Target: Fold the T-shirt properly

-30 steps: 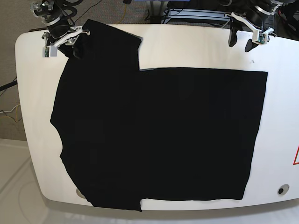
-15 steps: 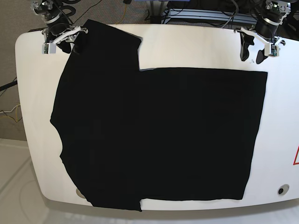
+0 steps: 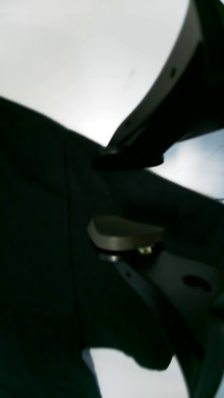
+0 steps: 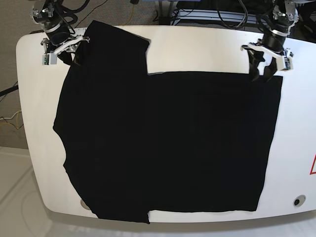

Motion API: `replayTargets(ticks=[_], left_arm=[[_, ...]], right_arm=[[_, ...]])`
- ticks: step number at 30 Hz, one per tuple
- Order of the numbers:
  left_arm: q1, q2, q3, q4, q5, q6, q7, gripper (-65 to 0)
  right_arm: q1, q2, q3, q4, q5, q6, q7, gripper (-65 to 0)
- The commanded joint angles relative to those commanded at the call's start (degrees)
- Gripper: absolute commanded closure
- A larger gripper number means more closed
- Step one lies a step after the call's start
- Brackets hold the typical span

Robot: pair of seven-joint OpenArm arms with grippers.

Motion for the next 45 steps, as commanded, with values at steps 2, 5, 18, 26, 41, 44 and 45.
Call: replayTargets(ticks=[2, 5, 18, 26, 41, 44, 45], left_arm=[[-0.4, 0.0, -1.3, -0.4, -1.5, -0.1, 1.3, -32.0], [-0.7, 0.2, -3.6, -1.3, -3.7, -0.6, 2.4, -31.9], [-4.6, 1.8, -21.0, -11.3, -13.0, -16.7, 9.9, -29.8], [-7.1, 1.6, -27.7, -11.7, -13.2, -17.8, 15.1, -31.2], [-7.3, -3.0, -28.9, -14.2, -18.1, -17.8, 17.9, -32.1], [-8.2, -3.7, -28.4, -16.4, -18.5, -17.8, 18.8, -31.9], [-8.6, -3.9, -28.2, -17.2, -18.4, -17.8, 19.0, -31.8]], right_arm=[[0.1, 0.0, 0.0, 0.1, 0.4, 0.12, -0.7, -25.3], [0.2, 0.0, -0.2, 0.0, 1.4, 0.45, -1.5, -25.1], [0.2, 1.1, -0.4, -5.0, 13.6, 1.28, -9.0, -25.2], [-0.2, 2.0, -0.5, -8.3, 15.4, 0.86, -6.5, -26.5], [-0.6, 2.2, 1.6, -4.6, 16.3, 1.85, -6.4, -26.4], [-0.6, 1.9, 3.0, -3.4, 16.0, 1.91, -6.1, -26.3], [-0.6, 1.8, 3.6, -3.0, 16.0, 1.93, -5.9, -26.2]])
